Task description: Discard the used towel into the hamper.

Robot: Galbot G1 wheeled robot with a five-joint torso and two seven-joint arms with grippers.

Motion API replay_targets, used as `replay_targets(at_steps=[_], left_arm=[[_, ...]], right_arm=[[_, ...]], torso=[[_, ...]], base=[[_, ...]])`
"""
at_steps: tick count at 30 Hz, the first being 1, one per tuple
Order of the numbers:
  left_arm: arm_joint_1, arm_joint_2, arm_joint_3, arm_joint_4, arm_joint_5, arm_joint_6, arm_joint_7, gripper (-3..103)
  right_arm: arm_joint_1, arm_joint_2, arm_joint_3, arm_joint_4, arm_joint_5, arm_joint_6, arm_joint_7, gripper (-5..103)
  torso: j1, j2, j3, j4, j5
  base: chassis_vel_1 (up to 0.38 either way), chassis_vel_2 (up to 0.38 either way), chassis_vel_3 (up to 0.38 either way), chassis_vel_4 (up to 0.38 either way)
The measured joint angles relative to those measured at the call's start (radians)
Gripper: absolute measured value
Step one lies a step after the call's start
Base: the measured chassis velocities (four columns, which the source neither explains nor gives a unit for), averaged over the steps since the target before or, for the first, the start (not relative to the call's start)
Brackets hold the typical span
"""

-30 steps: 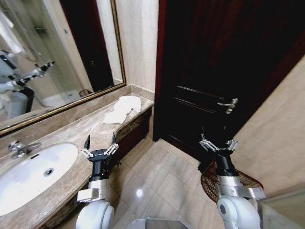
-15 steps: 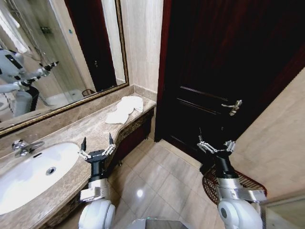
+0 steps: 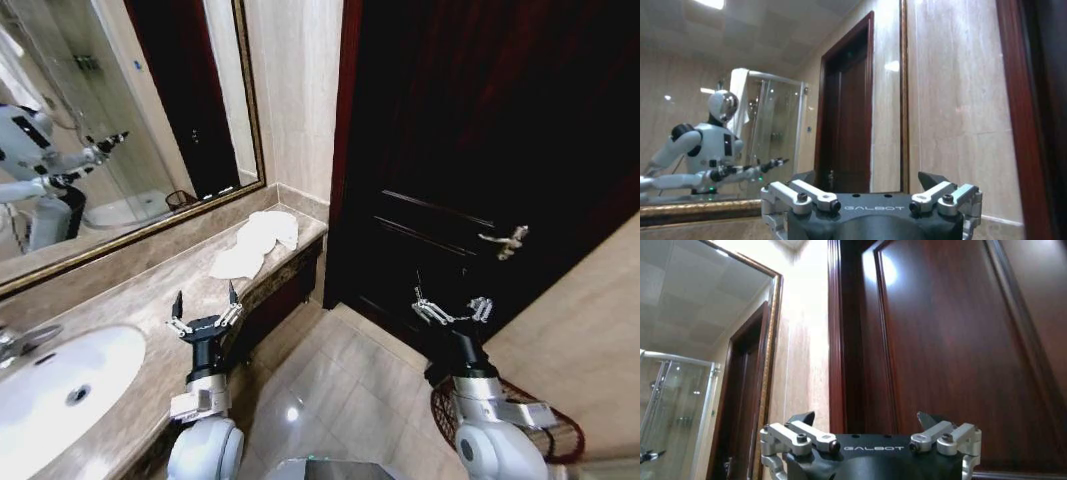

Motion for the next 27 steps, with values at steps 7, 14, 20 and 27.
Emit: replay_targets(at_steps=[7, 14, 20, 27], left_arm=[[-0.008, 0.0, -0.005, 0.008, -0.022, 0.026, -0.014, 100], [-0.065, 0.0, -0.027, 0.052, -0.119, 0.122, -0.032, 100], [-0.187, 0.0, -0.072, 0.138, -0.225, 0.247, -0.051, 100], [-0.287, 0.0, -0.075, 0.283, -0.22, 0.304, -0.058, 100]], right_arm=[[0.026, 0.001, -0.009, -0.023, -0.014, 0.066, 0.023, 100], [0.038, -0.008, -0.011, -0.033, -0.029, 0.087, 0.021, 100], [0.036, -0.021, -0.011, -0.046, -0.031, 0.09, 0.011, 100], [0.034, -0.022, -0.005, -0.053, -0.039, 0.092, 0.04, 100]], torso=[[0.001, -0.001, 0.0, 0.0002, -0.0002], [0.001, -0.001, 0.0, -0.0007, -0.0007], [-0.001, 0.0, 0.0, -0.0002, -0.0005], [0.0, 0.0, 0.0, -0.0003, -0.0005]], base=[[-0.284, 0.287, 0.276, -0.268], [-0.159, 0.108, 0.072, -0.037], [0.069, -0.006, -0.056, 0.035], [0.024, -0.008, -0.013, 0.014]])
